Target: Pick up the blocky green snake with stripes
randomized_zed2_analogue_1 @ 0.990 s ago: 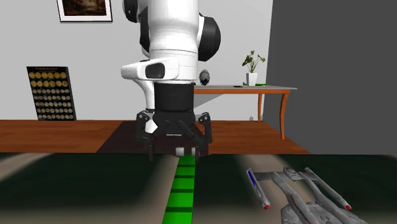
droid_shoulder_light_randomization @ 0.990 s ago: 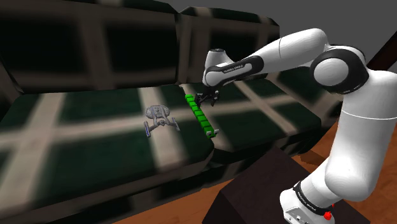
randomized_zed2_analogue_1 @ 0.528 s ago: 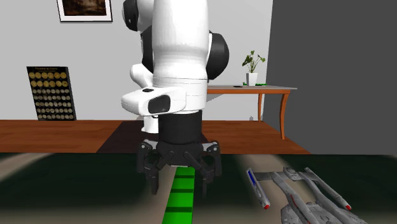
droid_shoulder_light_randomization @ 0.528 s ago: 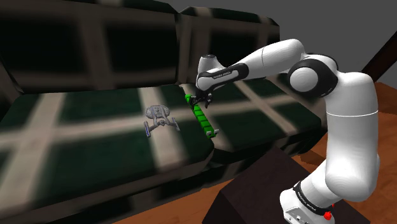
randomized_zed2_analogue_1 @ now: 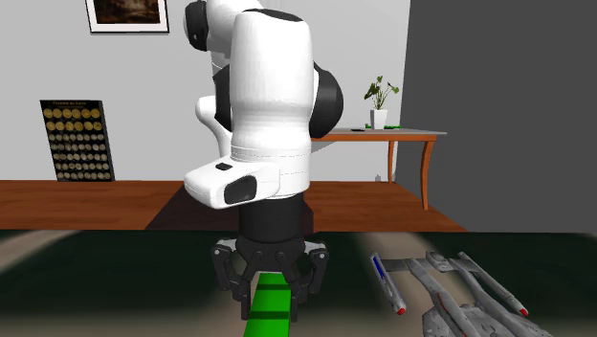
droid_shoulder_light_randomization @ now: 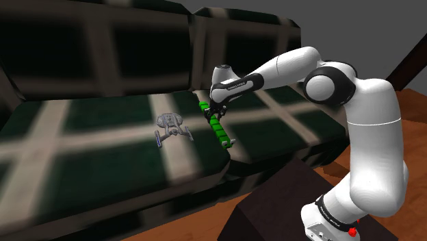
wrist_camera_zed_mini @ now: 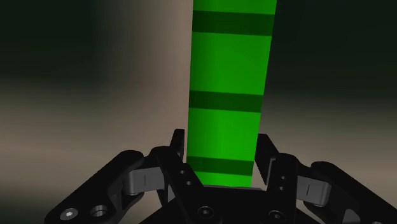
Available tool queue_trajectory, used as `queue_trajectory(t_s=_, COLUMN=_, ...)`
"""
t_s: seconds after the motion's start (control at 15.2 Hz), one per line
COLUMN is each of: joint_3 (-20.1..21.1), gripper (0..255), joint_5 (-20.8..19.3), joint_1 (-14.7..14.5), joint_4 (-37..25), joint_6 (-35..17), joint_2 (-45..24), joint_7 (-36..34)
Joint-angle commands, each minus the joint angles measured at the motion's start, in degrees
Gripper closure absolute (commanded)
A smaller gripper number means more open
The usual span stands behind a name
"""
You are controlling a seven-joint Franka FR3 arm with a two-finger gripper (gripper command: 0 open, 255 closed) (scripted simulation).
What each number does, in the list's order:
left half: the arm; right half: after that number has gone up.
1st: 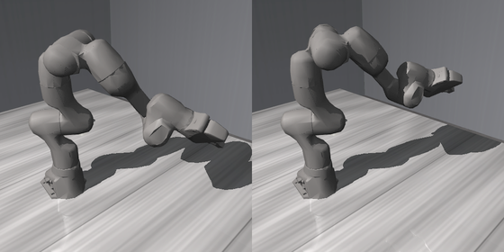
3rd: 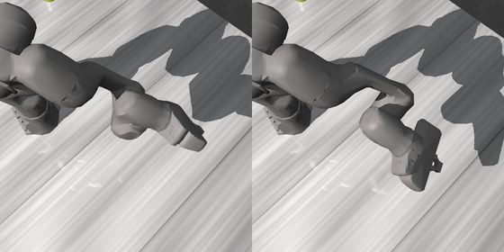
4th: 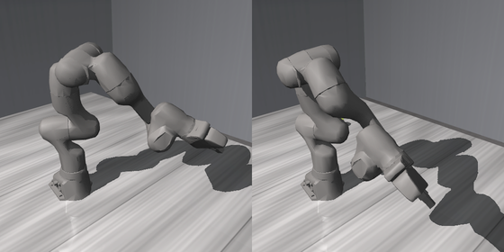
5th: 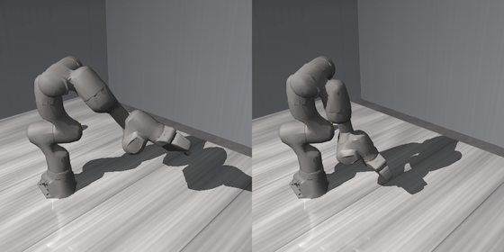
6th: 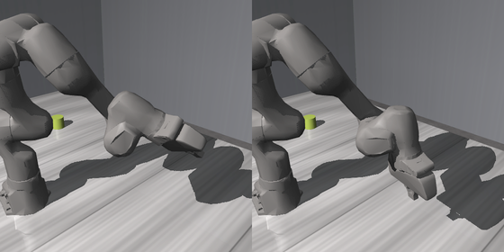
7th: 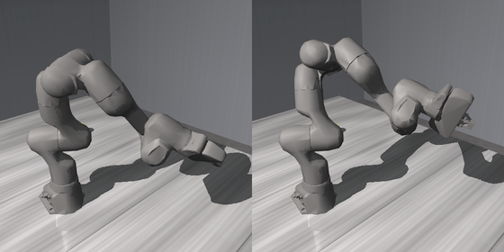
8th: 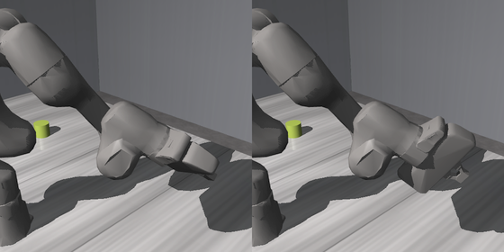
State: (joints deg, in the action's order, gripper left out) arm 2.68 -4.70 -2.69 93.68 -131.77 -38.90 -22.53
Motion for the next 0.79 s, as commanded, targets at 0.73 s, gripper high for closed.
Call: queue_trajectory(t_s=0.73, joint_3=0.1, gripper=255, joint_5=0.1, joint_1=0.1, joint_4=0.0, joint_6=1.9, joint_2=1.9, joint_7=0.1)
